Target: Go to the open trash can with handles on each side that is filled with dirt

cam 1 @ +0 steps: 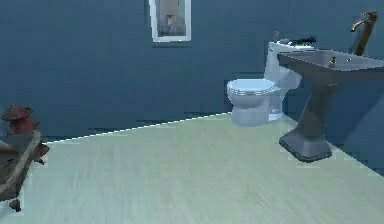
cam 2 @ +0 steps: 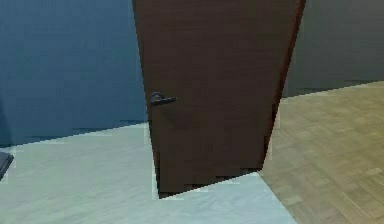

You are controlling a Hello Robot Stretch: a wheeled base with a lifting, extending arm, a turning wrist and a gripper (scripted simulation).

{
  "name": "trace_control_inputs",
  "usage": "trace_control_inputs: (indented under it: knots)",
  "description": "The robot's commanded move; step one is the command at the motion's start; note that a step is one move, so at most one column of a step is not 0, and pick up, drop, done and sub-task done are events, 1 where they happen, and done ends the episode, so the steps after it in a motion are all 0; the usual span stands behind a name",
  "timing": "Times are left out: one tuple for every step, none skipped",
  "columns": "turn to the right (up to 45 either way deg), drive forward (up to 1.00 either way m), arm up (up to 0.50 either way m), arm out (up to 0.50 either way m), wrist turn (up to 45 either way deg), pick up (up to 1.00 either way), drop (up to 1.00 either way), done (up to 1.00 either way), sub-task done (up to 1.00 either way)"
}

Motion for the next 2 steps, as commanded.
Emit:
trace_control_inputs:
  knots:
    - [-45.0, 0.00, 0.00, 0.00, 0.0, 0.00, 0.00, 0.00, 0.00]
    - [-6.0, 0.00, 0.00, 0.00, 0.0, 0.00, 0.00, 0.00, 0.00]
